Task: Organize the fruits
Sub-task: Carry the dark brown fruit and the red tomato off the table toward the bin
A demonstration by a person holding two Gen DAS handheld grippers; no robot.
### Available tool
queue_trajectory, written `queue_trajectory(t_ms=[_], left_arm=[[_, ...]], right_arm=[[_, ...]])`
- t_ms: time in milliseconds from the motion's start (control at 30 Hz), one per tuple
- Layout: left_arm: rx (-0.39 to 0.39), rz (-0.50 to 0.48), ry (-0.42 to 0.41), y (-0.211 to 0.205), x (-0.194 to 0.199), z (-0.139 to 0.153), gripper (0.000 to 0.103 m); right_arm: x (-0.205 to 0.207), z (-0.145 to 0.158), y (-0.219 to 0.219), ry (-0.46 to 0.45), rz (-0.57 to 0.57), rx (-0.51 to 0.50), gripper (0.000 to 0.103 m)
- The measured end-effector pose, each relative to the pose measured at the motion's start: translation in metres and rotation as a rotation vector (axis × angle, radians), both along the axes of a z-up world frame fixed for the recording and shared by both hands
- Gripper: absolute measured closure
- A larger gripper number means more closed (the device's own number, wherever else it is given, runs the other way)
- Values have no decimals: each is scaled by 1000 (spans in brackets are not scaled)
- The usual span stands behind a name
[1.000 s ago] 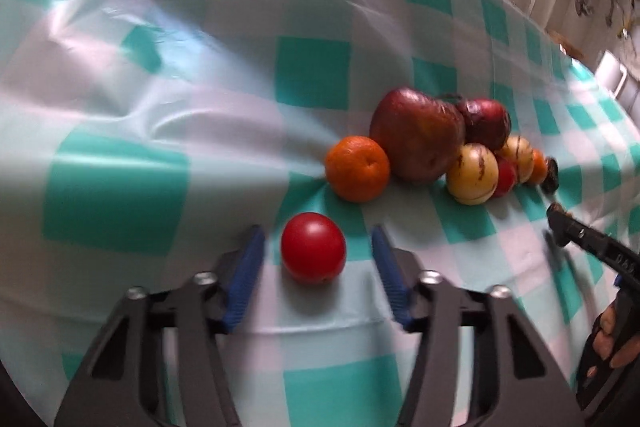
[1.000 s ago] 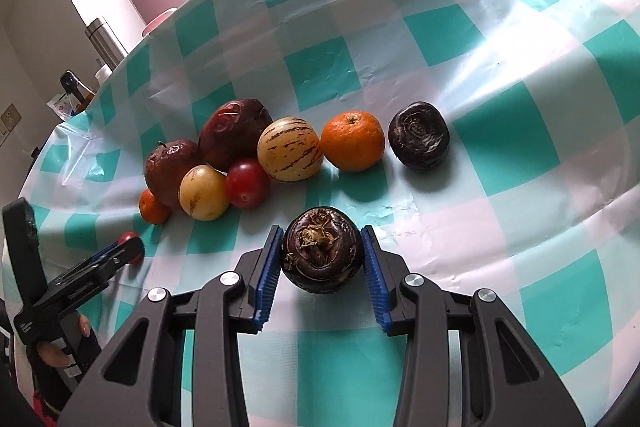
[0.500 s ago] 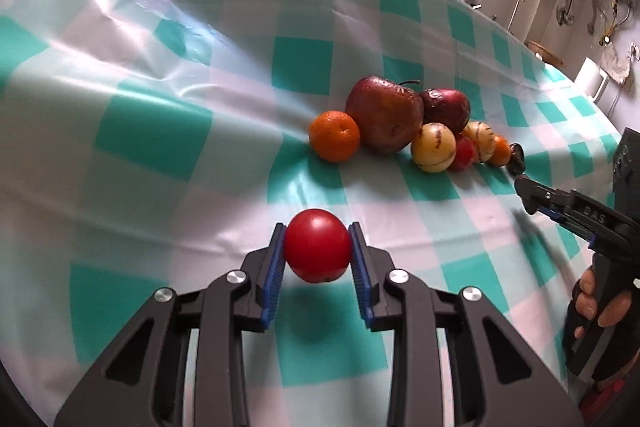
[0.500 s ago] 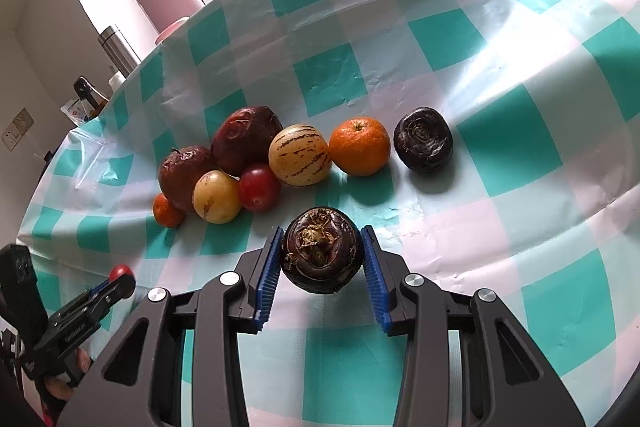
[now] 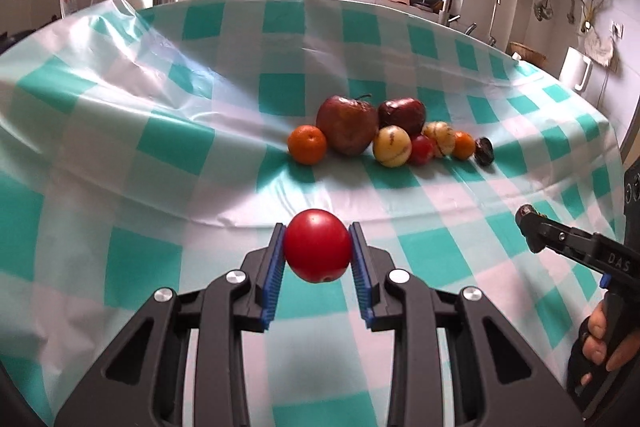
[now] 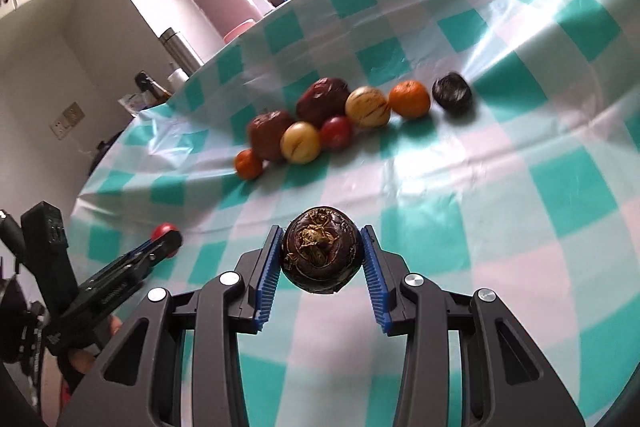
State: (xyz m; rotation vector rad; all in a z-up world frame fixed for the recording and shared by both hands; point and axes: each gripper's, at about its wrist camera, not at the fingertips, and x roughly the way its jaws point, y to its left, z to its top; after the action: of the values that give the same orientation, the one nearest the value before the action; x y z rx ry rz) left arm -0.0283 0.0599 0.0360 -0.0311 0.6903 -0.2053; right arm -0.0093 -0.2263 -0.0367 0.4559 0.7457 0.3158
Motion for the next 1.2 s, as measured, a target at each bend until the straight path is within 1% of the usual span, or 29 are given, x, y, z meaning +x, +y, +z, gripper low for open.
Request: queue_trajectory(t_ms=[133, 233, 633, 800, 933, 1033, 1200], left_arm=[[25, 5, 2, -6, -15, -3, 72], [37, -4, 18, -10, -23, -7, 72], [89, -36, 22, -28, -44, -9, 71], [120, -70, 16, -45, -52, -7, 71], [150, -107, 9, -64, -60, -5, 71], [177, -146, 2, -84, -68, -4, 71], [209, -211, -2, -114, -82, -6, 71]], right_arm=[[-11, 0, 5, 27, 20, 8, 63], [-20, 0, 9, 25, 37, -6, 63], [-50, 5, 11, -2, 55, -64, 63], [-67, 7, -4, -23, 35, -83, 63], [-86, 11, -24, -43, 7, -89, 63], [-102, 11, -43, -52, -22, -90, 63], [-131, 13, -72, -77, -72, -127, 63]])
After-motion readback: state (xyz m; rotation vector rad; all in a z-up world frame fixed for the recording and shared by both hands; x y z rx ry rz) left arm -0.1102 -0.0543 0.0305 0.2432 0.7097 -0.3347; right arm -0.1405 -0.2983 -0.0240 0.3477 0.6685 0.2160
